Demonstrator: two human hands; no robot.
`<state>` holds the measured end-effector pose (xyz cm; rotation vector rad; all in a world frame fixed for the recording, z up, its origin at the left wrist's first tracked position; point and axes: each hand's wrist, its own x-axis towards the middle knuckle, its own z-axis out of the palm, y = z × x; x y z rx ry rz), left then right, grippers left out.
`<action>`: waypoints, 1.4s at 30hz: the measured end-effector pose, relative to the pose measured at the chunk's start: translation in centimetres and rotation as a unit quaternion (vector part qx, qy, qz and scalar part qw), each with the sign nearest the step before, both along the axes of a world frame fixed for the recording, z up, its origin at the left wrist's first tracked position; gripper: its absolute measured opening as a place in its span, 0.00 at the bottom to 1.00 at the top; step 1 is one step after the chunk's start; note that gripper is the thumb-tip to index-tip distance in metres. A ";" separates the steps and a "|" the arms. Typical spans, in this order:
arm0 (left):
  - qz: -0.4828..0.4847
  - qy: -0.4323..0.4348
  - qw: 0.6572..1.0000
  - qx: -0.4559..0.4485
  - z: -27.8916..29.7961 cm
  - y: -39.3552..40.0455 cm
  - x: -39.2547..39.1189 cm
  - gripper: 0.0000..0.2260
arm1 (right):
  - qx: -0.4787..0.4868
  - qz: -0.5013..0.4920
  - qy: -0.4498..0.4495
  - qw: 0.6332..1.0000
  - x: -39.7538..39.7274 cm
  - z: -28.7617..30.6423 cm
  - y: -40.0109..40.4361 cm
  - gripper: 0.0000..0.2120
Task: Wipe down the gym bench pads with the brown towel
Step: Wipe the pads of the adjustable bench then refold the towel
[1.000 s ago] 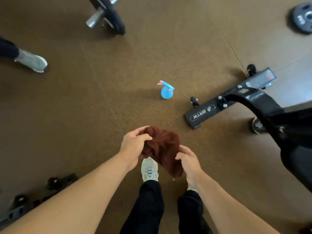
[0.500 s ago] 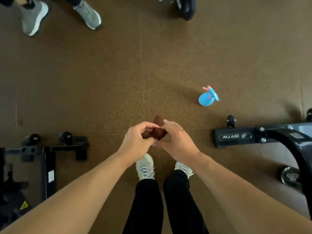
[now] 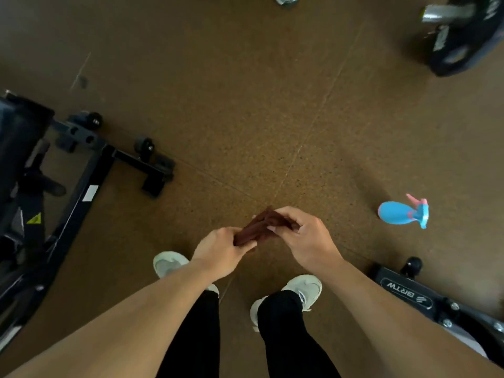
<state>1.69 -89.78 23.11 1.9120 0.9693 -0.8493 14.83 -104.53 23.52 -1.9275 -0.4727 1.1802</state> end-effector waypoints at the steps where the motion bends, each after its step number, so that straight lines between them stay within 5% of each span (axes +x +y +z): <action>1: 0.050 -0.003 0.998 -0.023 -0.4 1.3 -1.3 0.05 | -0.005 0.000 -0.007 1.000 -0.5 -0.2 1.6 0.12; 7: 0.346 -0.080 0.930 -0.095 0.0 8.6 -5.4 0.04 | -0.019 -0.033 -0.065 0.997 -5.3 -0.7 11.8 0.09; 12: 0.534 -0.080 0.831 -0.134 0.6 15.2 -8.4 0.09 | -0.058 0.141 -0.070 0.986 -11.5 -0.1 19.5 0.26; 15: 0.525 -0.070 0.837 -0.133 0.8 19.3 -10.5 0.14 | -0.088 0.140 -0.062 0.984 -13.9 -0.2 23.8 0.30; 18: 0.507 -0.121 0.839 -0.158 0.8 24.1 -13.0 0.19 | -0.086 0.097 -0.069 0.989 -15.6 -0.9 29.4 0.20; 23: 0.454 -0.074 0.887 0.044 -4.0 29.5 -17.3 0.18 | -0.050 0.155 -0.021 0.986 -17.1 -4.3 36.1 0.21; 25: 0.421 -0.056 0.905 0.029 -6.9 31.0 -18.8 0.33 | -0.040 0.149 0.030 0.988 -17.2 -5.5 38.3 0.21; 28: 0.278 -0.074 0.958 0.012 -11.0 32.8 -20.0 0.32 | -0.041 0.092 0.202 0.974 -16.0 -7.5 41.3 0.18; 32: 0.366 -0.055 0.925 -0.089 -14.0 34.2 -20.5 0.16 | -0.078 -0.053 0.349 0.932 -13.2 -11.0 44.4 0.18; 37: 0.439 -0.035 0.898 -0.008 -18.2 34.7 -19.5 0.18 | -0.155 -0.165 0.263 0.938 -10.7 -18.0 46.4 0.20; 42: 0.438 -0.029 0.898 0.040 -21.8 35.2 -17.2 0.21 | -0.209 -0.133 0.209 0.946 -8.7 -23.4 47.9 0.20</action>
